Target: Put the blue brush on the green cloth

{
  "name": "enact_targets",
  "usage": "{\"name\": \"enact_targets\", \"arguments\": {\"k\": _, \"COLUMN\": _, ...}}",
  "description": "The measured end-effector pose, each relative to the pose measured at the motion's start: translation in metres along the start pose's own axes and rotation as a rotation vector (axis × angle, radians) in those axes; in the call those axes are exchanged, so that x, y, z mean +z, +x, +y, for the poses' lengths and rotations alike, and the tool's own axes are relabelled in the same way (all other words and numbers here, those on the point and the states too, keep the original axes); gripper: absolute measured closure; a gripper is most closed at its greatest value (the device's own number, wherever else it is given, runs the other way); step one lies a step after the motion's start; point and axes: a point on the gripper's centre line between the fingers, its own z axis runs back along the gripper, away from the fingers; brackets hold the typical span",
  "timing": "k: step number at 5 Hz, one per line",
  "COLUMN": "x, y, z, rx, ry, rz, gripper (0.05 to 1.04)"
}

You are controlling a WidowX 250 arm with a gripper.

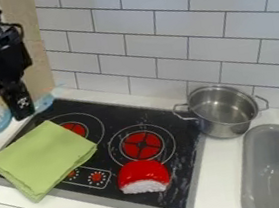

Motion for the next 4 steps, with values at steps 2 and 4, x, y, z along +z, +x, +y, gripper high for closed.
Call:
{"name": "enact_targets", "arguments": {"k": 2, "x": -0.019, "y": -0.012, "z": -0.011, "rx": -0.013, "ry": 0.008, "rz": 0.031, "gripper": 0.843}}
{"name": "enact_targets", "arguments": {"k": 4, "x": -0.028, "y": -0.008, "z": -0.017, "rx": -0.043, "ry": 0.039, "rz": 0.053, "gripper": 0.783}}
